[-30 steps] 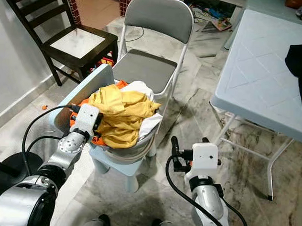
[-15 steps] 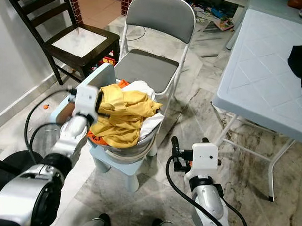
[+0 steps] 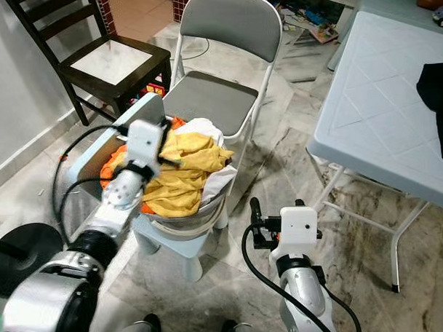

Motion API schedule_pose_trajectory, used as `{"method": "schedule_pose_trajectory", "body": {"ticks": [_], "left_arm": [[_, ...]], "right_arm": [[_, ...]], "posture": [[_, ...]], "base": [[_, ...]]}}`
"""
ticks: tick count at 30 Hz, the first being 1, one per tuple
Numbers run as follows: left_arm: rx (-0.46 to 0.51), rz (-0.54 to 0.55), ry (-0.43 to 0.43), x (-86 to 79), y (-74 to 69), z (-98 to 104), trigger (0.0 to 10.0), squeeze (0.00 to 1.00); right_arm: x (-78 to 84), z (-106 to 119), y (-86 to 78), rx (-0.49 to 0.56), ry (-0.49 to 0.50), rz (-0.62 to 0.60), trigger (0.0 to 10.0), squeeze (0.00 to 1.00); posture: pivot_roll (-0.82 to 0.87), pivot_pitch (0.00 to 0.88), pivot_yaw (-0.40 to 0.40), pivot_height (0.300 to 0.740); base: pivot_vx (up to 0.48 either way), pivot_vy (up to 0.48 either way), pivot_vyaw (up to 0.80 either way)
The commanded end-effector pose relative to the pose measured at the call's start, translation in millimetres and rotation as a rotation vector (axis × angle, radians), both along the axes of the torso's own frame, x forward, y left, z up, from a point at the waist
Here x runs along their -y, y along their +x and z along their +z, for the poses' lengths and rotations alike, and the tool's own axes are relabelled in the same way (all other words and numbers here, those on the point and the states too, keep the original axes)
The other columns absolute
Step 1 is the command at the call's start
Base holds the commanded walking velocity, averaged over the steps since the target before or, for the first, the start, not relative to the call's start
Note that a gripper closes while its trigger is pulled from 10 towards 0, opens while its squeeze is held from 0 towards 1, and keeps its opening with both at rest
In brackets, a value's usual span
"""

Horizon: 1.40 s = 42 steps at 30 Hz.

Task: Hang hanger

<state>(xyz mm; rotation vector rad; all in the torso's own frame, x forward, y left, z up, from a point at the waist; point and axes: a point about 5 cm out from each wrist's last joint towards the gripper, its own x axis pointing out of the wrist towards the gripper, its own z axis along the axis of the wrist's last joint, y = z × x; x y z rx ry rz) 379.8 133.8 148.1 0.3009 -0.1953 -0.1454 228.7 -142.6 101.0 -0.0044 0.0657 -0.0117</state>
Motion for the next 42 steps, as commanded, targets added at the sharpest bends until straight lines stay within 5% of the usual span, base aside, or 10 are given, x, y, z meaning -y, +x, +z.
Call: {"method": "schedule_pose_trajectory", "body": {"ticks": [1,8,17,27,28,42], "left_arm": [[-0.051,0.042,-0.001,-5.0,-1.1,-9.7,10.0,1.0],[-0.053,0.086,0.003,-16.8,-8.4,-18.6,10.0,1.0],[-0.115,0.01,0.028,-30.3,-54.5,-60.5,10.0,1.0],[-0.155,-0.051,0.084,-48.7,-81.9,-69.6,10.0,0.96],[-0.158,-0.056,0.077,-48.3,-82.4,-68.6,10.0,0.0],[-0.172,-0.11,0.073,-39.4,-86.2,-60.8,10.0,0.0]], "right_arm": [[3.3,-4.8,-2.4,-0.019,-0.004,-0.013,10.0,0.0],[4.1,-3.3,-2.5,-0.01,0.006,-0.013,10.0,0.0],[12.7,0.1,-1.1,0.034,0.038,-0.077,10.0,0.0],[12.0,-3.4,2.8,0.035,0.037,-0.076,10.0,0.0],[11.5,-3.3,4.0,0.037,0.037,-0.074,10.0,0.0],[6.7,0.4,8.1,0.057,0.04,-0.052,10.0,0.0]], "posture": [[0.06,0.181,-0.119,0.74],[0.07,0.172,-0.114,0.74],[0.11,0.154,-0.086,0.74],[0.14,0.151,-0.081,0.74],[0.14,0.152,-0.081,0.74],[0.14,0.165,-0.08,0.74]], "base": [[0.0,0.0,0.0],[0.0,0.0,0.0],[0.0,0.0,0.0],[0.0,0.0,0.0],[0.296,0.0,0.0],[0.409,0.0,0.0]]}}
